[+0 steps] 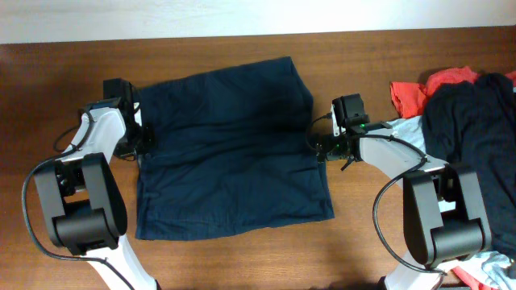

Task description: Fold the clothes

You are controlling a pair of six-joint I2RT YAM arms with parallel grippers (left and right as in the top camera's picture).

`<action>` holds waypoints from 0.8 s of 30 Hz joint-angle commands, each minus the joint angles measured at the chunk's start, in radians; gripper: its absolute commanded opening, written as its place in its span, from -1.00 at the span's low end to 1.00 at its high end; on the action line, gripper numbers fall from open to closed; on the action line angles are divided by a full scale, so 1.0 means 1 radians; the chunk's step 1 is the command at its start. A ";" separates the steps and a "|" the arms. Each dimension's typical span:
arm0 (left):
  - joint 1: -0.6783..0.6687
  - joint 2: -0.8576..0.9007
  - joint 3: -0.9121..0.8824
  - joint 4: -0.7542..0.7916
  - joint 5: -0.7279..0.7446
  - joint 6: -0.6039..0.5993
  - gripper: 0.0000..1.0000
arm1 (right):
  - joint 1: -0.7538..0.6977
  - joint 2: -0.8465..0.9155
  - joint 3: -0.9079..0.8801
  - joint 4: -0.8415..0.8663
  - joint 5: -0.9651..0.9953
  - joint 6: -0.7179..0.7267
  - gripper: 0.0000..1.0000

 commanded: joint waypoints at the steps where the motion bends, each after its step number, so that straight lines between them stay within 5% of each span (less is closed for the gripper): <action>1: 0.011 0.005 0.024 -0.001 -0.083 0.015 -0.99 | -0.004 0.042 -0.026 -0.017 0.072 0.004 0.98; 20: 0.011 0.005 0.024 0.000 -0.148 0.015 -0.99 | -0.017 0.042 -0.027 -0.016 0.074 0.005 0.98; 22: 0.011 0.005 0.025 0.001 -0.140 0.015 -0.74 | -0.018 0.042 -0.027 -0.011 0.071 0.005 0.98; 24: 0.011 0.005 0.037 0.000 -0.106 0.015 -0.10 | -0.017 0.042 -0.026 0.005 0.041 0.004 0.97</action>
